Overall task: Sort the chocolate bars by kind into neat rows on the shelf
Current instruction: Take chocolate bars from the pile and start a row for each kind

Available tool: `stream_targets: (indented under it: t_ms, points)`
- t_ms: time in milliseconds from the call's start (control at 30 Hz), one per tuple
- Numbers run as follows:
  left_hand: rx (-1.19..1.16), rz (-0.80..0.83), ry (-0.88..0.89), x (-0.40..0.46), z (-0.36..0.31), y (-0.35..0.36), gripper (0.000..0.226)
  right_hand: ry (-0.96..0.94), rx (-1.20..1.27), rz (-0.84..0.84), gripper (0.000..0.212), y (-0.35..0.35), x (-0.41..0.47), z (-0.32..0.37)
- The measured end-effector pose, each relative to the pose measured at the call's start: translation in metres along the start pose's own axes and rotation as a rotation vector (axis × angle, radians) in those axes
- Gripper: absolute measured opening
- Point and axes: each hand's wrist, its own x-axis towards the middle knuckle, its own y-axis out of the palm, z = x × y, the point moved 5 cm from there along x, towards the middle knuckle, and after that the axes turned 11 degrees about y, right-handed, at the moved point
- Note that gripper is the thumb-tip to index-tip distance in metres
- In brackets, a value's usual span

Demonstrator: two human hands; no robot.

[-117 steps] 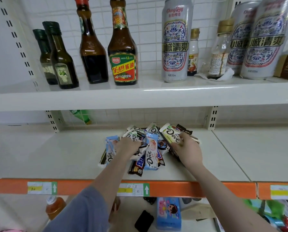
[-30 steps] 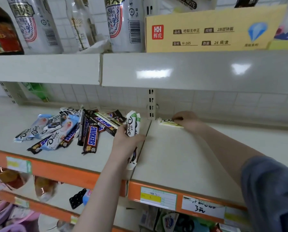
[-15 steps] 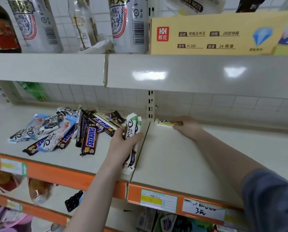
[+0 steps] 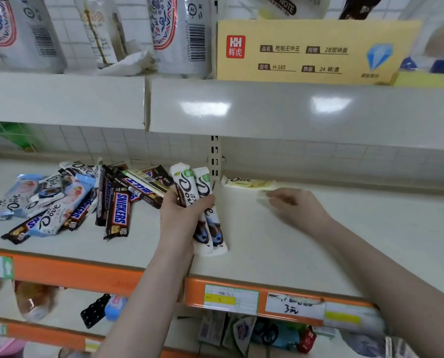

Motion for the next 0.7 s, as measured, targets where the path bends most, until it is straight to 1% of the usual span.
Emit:
stream_targets:
  t_ms: [133,267,400,500,600,700]
  points:
    - [-0.076,-0.013,-0.01,-0.013,0.003,0.029,0.027,0.036,0.164,0.093,0.01,-0.017,-0.03,-0.01]
    - [-0.115,-0.003,-0.034,-0.035,0.011,0.073,0.023,0.017,0.228,0.196,0.013,-0.037,-0.052,-0.023]
    - [-0.189,0.031,-0.067,-0.06,0.022,0.125,0.022,0.029,0.278,0.277,0.014,-0.058,-0.064,-0.051]
    - [-0.232,0.049,-0.098,-0.079,0.033,0.162,0.018,0.049,0.378,0.342,0.015,-0.073,-0.074,-0.072]
    - [-0.256,0.065,-0.113,-0.099,0.043,0.191,0.018,0.053,0.447,0.383,0.013,-0.09,-0.084,-0.091]
    - [-0.283,0.049,-0.12,-0.116,0.053,0.21,0.018,0.039,0.431,0.395,0.016,-0.11,-0.091,-0.112]
